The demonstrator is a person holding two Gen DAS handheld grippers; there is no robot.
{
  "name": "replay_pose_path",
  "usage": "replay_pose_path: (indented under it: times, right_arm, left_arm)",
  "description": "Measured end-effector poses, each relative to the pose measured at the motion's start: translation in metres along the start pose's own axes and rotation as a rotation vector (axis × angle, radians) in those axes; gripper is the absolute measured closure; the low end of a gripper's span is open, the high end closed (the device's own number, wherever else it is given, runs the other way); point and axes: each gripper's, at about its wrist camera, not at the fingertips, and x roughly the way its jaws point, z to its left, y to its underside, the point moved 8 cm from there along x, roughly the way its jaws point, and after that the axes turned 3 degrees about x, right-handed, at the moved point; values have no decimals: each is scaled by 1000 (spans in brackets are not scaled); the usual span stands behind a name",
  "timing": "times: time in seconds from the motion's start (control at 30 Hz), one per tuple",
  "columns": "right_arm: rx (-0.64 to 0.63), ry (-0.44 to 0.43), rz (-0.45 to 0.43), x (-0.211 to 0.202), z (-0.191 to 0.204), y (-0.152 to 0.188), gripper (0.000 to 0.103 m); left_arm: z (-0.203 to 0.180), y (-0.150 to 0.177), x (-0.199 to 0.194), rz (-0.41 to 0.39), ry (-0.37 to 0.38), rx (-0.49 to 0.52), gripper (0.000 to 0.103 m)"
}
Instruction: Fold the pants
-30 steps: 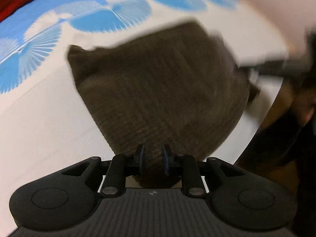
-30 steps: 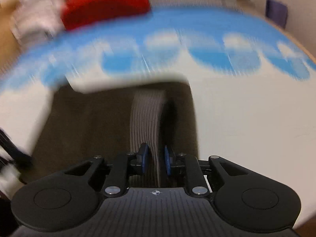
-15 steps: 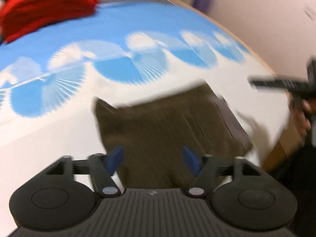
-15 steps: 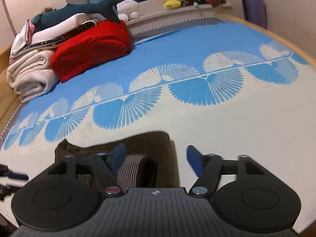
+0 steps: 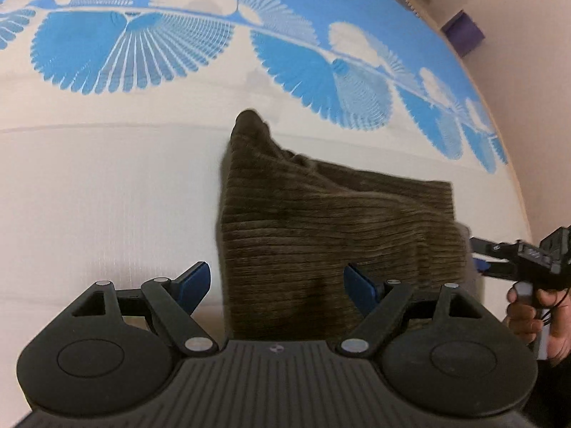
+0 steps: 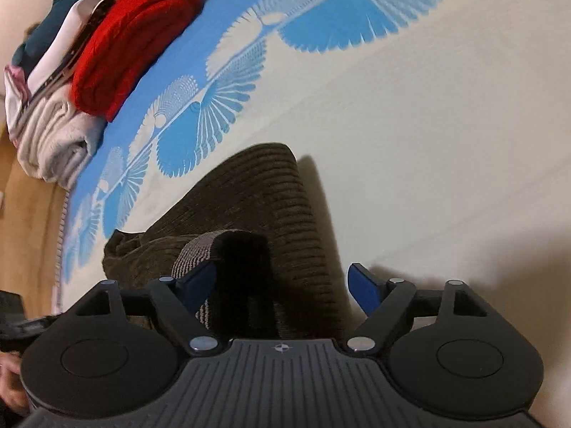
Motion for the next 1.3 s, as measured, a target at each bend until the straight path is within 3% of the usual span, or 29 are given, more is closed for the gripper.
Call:
replay_pose_path:
  times: [0.13, 0.27, 0.53, 0.7, 0.87, 1.0, 1.23, 1.3]
  right_arm:
    - [-3, -25, 30, 9, -8, -2, 12]
    - [13, -83, 52, 13, -10, -3, 12]
    - [12, -221, 33, -2, 6, -13, 15]
    - [-93, -129, 110, 15, 12, 3, 8]
    - [-140, -108, 122, 21, 18, 9, 1]
    - [-184, -72, 114, 27, 25, 12, 1]
    - [-298, -44, 48, 19, 37, 11, 34]
    - [-318, -37, 39, 17, 41, 12, 41]
  left_arm:
    - [6, 2, 16, 27, -17, 3, 17]
    - [6, 9, 35, 68, -36, 21, 17]
    - [1, 9, 41, 60, -30, 52, 17]
    - [0, 8, 41, 62, -34, 49, 17]
    - [-4, 8, 42, 57, -36, 54, 18]
    - [-6, 7, 44, 54, -36, 59, 18]
    - [-7, 4, 46, 52, -32, 50, 23]
    - [-7, 2, 45, 43, -33, 43, 36]
